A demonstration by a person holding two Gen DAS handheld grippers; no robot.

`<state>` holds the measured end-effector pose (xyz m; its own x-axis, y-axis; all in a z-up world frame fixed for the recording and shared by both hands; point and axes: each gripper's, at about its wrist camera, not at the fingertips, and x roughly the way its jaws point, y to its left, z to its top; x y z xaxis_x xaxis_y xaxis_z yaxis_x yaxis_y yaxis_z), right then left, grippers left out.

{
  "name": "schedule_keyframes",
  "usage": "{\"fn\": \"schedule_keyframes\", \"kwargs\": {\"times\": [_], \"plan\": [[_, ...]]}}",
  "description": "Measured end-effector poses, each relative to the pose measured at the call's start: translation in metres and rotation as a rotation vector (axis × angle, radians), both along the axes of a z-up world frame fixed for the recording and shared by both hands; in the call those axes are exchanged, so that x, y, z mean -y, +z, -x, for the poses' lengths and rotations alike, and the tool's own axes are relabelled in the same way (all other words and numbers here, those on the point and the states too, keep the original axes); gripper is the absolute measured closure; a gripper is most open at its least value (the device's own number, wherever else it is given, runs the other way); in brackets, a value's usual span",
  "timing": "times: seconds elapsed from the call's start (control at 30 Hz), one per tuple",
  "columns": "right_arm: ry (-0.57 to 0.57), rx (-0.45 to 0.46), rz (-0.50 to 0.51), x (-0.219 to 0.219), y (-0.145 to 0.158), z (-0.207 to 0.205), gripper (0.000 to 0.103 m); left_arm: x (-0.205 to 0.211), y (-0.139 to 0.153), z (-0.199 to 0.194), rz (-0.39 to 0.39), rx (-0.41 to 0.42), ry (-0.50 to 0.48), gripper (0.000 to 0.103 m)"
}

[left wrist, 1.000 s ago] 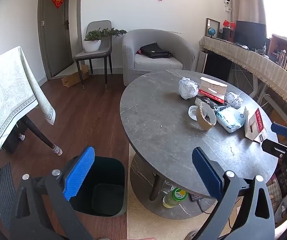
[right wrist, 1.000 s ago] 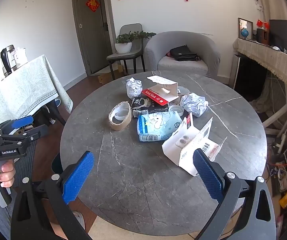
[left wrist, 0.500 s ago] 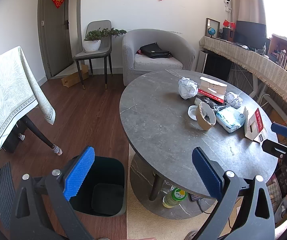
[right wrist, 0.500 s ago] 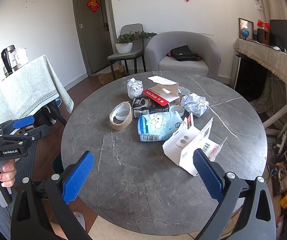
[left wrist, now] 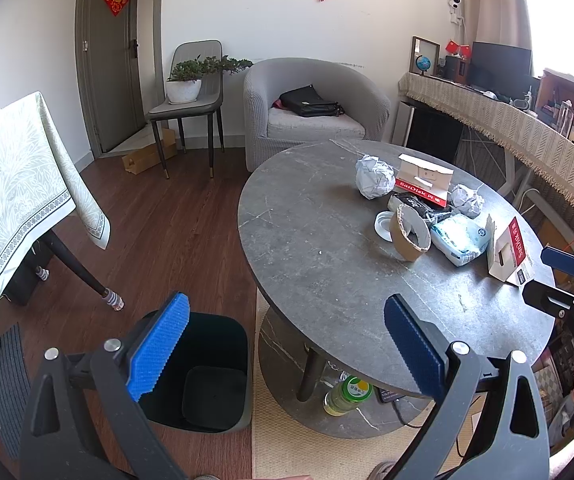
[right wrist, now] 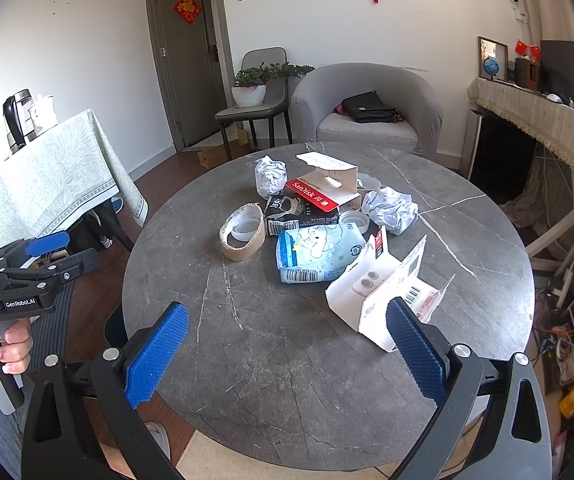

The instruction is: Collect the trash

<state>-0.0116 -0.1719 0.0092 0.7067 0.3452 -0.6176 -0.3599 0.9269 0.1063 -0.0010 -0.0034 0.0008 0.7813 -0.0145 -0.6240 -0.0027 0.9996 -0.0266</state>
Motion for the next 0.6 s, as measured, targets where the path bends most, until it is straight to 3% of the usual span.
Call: {"fn": "schedule_keyframes", "kwargs": {"times": [0.6], "plan": [[0.004,0.002,0.000,0.0004,-0.0005,-0.0001,0.003,-0.0011,-0.0001,-0.0005,0.002,-0.002,-0.001,0.003]]}}
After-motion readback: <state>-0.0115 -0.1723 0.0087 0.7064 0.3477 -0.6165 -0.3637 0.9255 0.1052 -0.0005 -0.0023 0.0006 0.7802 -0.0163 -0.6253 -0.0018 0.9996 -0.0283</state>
